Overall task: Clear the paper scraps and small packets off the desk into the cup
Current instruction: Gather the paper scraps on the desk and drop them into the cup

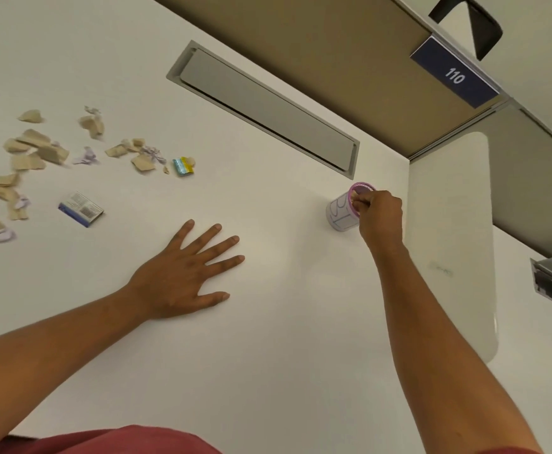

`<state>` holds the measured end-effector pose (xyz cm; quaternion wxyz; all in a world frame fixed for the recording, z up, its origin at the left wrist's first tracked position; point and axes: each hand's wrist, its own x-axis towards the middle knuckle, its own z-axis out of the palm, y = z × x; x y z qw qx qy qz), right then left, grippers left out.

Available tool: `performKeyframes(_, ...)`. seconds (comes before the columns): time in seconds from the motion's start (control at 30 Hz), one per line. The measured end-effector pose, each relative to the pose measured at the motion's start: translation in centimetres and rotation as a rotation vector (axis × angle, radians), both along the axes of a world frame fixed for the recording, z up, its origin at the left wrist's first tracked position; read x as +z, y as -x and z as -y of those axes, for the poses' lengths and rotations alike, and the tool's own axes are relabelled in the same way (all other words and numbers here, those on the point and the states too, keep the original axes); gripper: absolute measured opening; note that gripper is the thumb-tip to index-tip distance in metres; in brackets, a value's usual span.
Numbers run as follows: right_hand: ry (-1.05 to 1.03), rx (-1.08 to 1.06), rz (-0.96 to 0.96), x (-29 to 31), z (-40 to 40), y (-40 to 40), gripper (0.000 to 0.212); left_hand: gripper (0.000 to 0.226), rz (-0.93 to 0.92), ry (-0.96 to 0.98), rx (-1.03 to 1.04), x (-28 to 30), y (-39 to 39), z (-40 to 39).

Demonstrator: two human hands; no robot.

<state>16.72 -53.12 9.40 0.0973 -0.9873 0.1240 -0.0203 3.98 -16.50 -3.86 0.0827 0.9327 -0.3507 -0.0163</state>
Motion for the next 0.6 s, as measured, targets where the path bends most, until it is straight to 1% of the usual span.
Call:
performKeyframes(0.07, 0.068, 0.034, -0.006, 0.1, 0.3, 0.0, 0.029, 0.074, -0.002, 0.003, 0.000, 0.0, 0.0, 0.0)
performKeyframes(0.17, 0.059, 0.034, 0.091, 0.7, 0.6, 0.2, 0.029, 0.074, -0.008, 0.014, 0.003, 0.2, 0.1, 0.0)
performKeyframes(0.23, 0.050, 0.015, 0.102, 0.7, 0.6, 0.0, 0.025, 0.073, -0.012, 0.018, 0.005, 0.3, 0.1, 0.1)
performKeyframes(0.33, 0.037, -0.026, 0.021, 0.4, 0.3, -0.5, 0.024, 0.073, -0.024, 0.017, 0.004, 0.5, 0.1, 0.1)
performKeyframes(0.47, 0.074, 0.042, -0.125, 0.4, 0.6, -1.2, 0.027, 0.073, -0.054, 0.027, -0.010, 0.4, 0.0, 0.1)
performKeyframes(0.53, 0.009, 0.030, -0.073, 1.2, 0.9, -1.6, 0.022, 0.073, -0.087, 0.036, -0.013, 0.6, 0.0, 0.1)
performKeyframes(0.6, -0.108, -0.033, 0.039, 2.6, 0.8, -1.7, 0.017, 0.073, -0.124, 0.033, -0.012, 0.9, 0.0, 0.1)
